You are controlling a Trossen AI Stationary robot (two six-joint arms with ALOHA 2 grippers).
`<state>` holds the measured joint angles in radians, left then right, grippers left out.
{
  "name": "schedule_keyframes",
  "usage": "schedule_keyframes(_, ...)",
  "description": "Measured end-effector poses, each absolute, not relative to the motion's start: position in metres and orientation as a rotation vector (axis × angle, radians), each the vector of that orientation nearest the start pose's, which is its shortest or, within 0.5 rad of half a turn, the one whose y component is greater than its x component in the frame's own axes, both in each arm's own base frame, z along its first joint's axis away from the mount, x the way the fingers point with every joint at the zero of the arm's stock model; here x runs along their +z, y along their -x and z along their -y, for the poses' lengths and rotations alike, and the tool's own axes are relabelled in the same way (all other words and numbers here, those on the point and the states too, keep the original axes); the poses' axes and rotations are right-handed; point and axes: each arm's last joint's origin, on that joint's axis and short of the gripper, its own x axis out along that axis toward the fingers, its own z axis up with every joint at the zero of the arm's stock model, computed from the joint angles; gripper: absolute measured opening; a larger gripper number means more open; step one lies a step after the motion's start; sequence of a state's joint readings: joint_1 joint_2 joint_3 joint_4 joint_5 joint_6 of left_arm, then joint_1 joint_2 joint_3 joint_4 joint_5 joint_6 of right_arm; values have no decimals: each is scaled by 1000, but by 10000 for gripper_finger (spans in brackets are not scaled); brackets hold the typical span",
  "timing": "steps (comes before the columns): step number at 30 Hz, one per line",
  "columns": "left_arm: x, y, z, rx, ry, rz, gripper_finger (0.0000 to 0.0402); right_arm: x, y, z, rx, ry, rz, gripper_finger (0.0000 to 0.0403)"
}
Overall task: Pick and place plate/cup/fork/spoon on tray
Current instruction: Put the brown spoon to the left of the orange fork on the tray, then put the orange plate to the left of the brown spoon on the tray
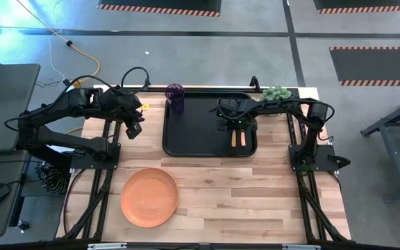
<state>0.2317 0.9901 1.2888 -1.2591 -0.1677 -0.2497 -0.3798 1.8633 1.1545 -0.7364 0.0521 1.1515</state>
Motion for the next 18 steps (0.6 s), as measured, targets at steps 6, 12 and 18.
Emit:
schedule_keyframes(6,375,-142,-38,487,258,-916,85,146,-309,125,-1155,-1152,-1091,122)
schedule_keyframes(12,375,-142,-38,487,258,-915,85,146,-308,124,-1152,-1158,-1101,123)
schedule_keyframes(18,375,-142,-38,487,258,-916,85,148,-307,123,-1165,-1153,-1132,123)
